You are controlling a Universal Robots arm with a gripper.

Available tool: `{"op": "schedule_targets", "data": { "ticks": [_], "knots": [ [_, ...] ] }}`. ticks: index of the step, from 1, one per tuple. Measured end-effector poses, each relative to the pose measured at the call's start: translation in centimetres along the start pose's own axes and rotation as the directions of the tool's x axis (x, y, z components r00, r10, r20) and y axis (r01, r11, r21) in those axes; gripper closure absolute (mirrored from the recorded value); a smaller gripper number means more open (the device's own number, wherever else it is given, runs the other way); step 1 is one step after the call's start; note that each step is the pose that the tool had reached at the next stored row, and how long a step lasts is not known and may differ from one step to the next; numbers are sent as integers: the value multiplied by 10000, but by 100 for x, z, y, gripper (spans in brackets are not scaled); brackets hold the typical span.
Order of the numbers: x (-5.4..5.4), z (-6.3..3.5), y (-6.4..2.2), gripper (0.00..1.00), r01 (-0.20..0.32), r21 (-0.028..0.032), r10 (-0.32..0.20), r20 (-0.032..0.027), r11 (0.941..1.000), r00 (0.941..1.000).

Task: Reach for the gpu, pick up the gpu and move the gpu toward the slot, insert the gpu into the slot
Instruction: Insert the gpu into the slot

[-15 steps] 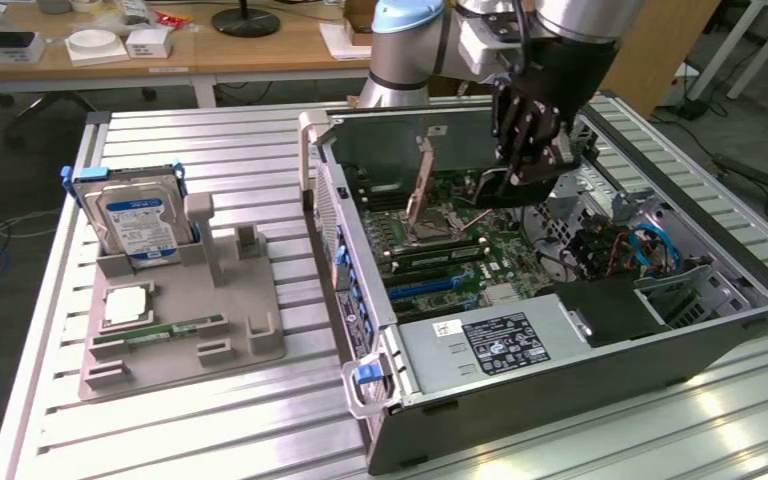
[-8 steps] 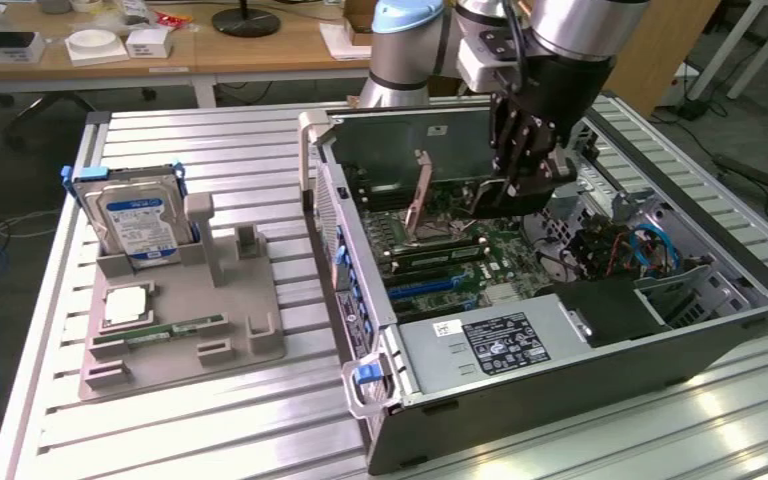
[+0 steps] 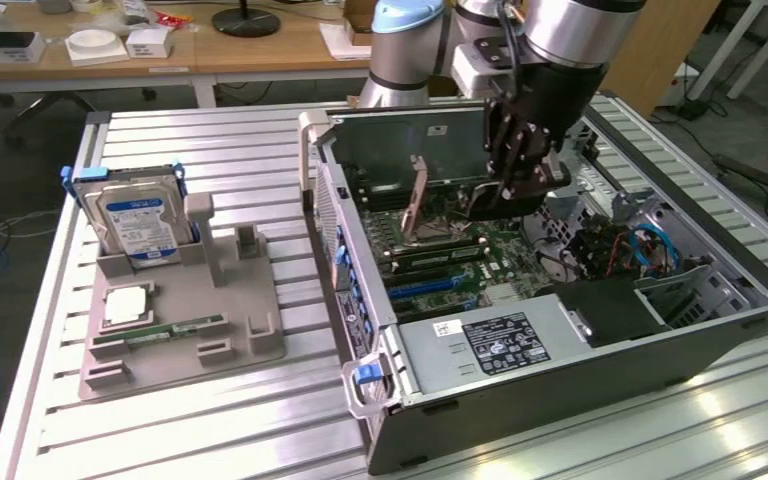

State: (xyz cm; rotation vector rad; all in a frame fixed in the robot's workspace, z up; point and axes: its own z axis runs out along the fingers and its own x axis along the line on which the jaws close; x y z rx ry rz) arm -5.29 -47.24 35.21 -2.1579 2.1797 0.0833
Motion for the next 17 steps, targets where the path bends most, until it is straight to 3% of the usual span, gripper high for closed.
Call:
{"op": "schedule_targets", "data": {
  "ticks": [2,6,9,13,14,17],
  "knots": [
    [-6,20,63,74,0,0,0,-2,10000,10000],
    [-56,95,92,74,0,0,0,-78,10000,10000],
    [-74,140,93,74,3,2,-3,-223,10000,9998],
    [-72,167,94,74,7,5,-7,-575,10000,9983],
    [-72,181,96,74,8,7,-8,-637,10000,9980],
    [-76,235,102,74,6,6,-5,-642,10000,9979]
  ]
}}
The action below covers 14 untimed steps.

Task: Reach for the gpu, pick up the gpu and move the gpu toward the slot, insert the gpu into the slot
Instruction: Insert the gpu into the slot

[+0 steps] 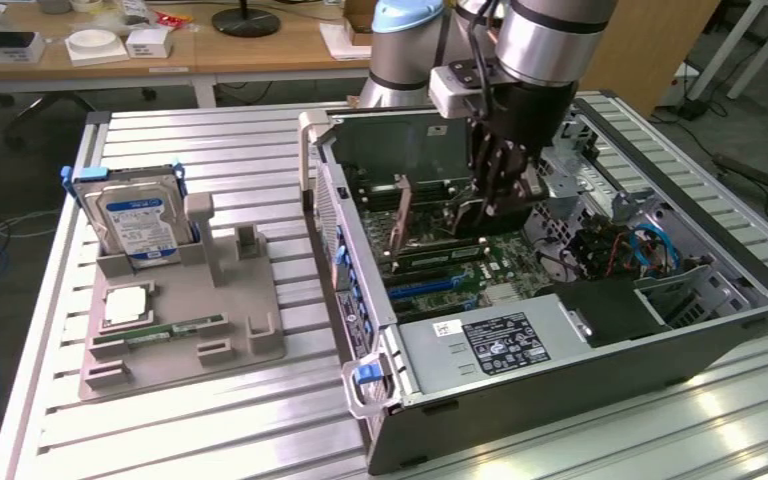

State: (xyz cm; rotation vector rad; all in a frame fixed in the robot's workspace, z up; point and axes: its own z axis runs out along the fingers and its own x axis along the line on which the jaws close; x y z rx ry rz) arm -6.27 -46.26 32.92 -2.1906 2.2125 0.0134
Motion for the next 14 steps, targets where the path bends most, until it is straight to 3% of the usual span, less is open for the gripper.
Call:
{"op": "schedule_targets", "data": {
  "ticks": [7,14],
  "knots": [
    [-36,98,50,74,-342,9,342,-7,9994,9994],
    [-33,184,141,74,-351,10,351,-7,9994,9994]
  ]
}}
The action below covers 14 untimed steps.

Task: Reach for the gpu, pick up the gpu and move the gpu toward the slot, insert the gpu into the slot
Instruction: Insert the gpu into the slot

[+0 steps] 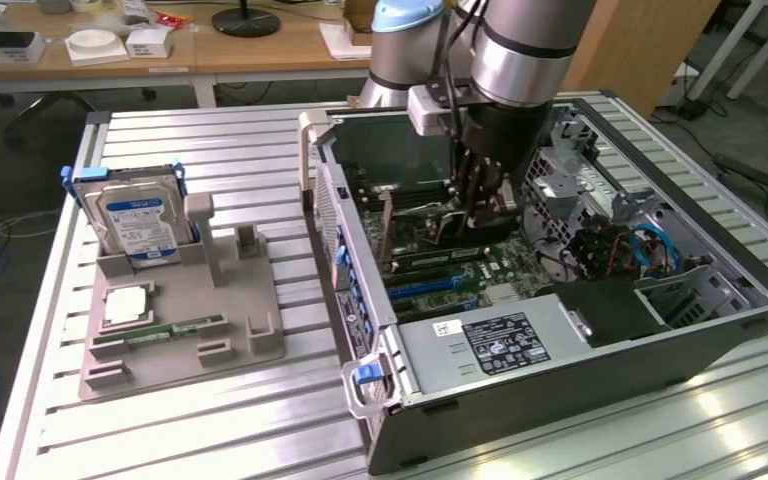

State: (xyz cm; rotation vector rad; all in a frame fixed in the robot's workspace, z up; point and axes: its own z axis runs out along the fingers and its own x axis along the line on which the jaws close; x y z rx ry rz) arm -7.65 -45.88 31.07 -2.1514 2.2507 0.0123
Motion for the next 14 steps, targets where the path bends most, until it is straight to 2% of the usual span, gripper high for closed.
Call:
{"op": "schedule_targets", "data": {
  "ticks": [10,14],
  "knots": [
    [6,174,27,74,-1,0,1,1,10000,10000],
    [8,188,62,74,6,0,-6,0,10000,10000]
  ]
}}
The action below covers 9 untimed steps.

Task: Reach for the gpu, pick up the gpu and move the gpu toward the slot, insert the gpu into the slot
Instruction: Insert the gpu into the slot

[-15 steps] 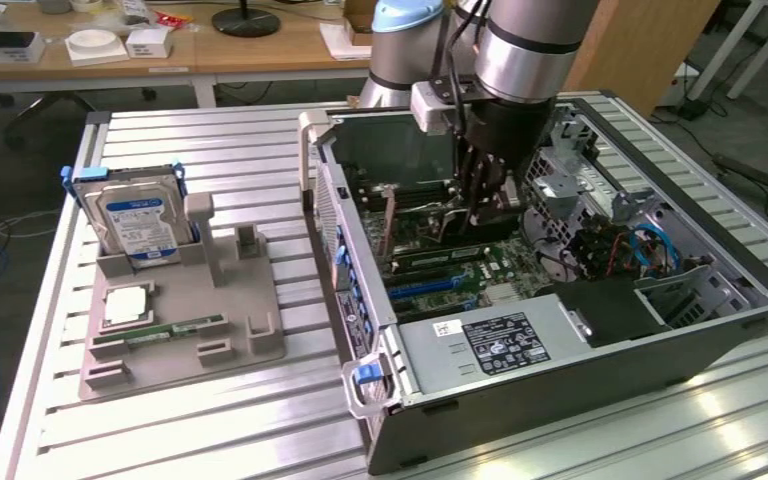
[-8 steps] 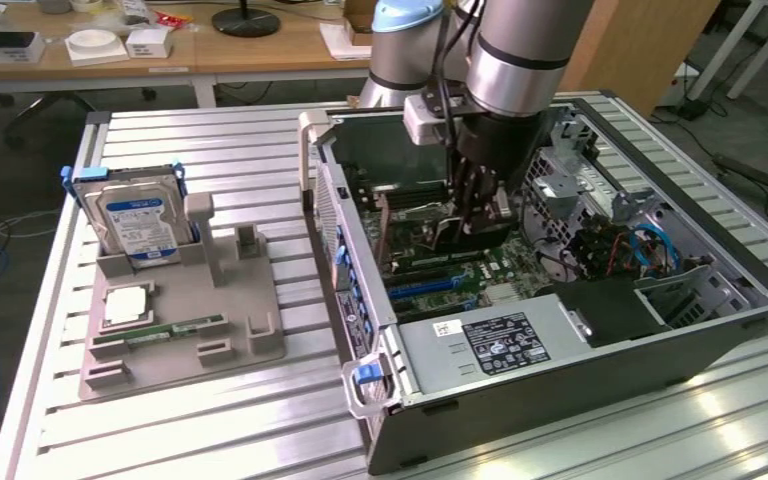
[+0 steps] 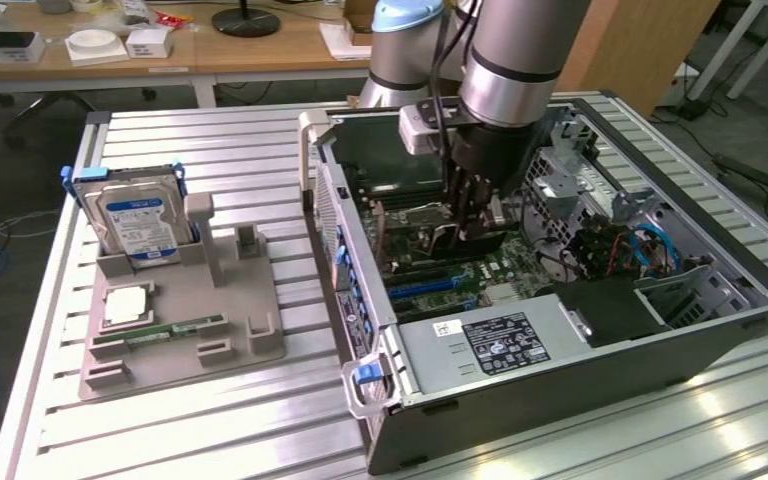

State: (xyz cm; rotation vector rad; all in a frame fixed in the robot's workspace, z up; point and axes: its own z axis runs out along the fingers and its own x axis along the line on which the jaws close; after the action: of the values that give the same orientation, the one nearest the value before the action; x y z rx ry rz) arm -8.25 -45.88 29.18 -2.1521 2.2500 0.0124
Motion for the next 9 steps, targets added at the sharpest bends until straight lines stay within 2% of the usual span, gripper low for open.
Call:
{"op": "schedule_targets", "data": {
  "ticks": [9],
  "knots": [
    [32,28,16,74,34,-1,-34,3,10000,10000]
  ]
}}
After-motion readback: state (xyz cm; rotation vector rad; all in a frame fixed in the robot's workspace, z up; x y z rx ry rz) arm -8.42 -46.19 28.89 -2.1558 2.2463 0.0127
